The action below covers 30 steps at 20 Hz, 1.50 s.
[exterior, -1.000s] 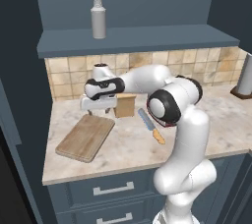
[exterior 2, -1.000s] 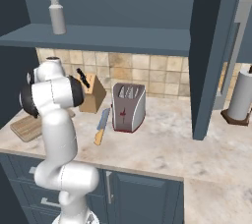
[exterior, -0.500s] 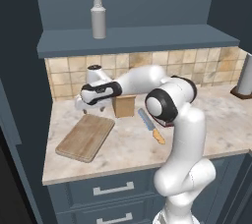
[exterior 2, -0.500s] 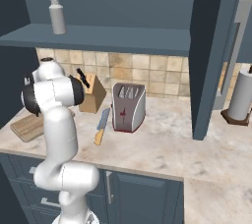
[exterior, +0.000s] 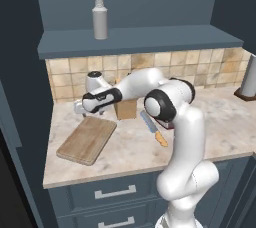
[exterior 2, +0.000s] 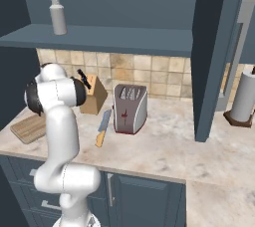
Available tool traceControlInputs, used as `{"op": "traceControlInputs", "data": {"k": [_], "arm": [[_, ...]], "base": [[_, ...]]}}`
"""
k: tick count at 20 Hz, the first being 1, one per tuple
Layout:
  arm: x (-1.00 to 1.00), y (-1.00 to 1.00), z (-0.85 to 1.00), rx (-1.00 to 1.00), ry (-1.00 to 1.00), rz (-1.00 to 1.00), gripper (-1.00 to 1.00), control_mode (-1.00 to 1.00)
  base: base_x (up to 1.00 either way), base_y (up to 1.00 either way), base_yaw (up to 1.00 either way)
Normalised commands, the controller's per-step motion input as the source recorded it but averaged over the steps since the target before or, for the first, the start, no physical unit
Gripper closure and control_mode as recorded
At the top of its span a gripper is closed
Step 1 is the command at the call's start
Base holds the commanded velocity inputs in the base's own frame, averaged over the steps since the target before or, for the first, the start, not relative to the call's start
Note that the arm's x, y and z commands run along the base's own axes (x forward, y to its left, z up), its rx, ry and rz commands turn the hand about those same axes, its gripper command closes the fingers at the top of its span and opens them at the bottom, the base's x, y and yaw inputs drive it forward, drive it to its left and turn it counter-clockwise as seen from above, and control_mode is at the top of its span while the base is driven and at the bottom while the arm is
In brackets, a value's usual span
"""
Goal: Move the cutting board and knife to the sink. Then move spray from the cabinet to the counter.
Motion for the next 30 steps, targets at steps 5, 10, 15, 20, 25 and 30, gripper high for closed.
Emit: {"op": "traceControlInputs", "data": {"k": [5,10,15,20,25,30], "arm": [[0.30,0.00,0.00,0.00,0.06,0.00,-1.00,-1.00],[0.29,0.00,0.00,0.00,0.06,0.00,-1.00,-1.00],[0.23,0.00,-0.10,0.00,0.00,0.00,-1.00,-1.00],[0.12,0.01,-0.24,0.00,0.00,0.00,-1.00,-1.00],[0.01,0.08,-0.22,0.00,0.00,0.00,-1.00,-1.00],[0.00,0.14,-0.12,0.00,0.00,0.00,-1.00,-1.00]], "base": [[0.00,0.00,0.00],[0.00,0.00,0.00],[0.00,0.00,0.00],[0.00,0.00,0.00],[0.00,0.00,0.00],[0.00,0.00,0.00]]}}
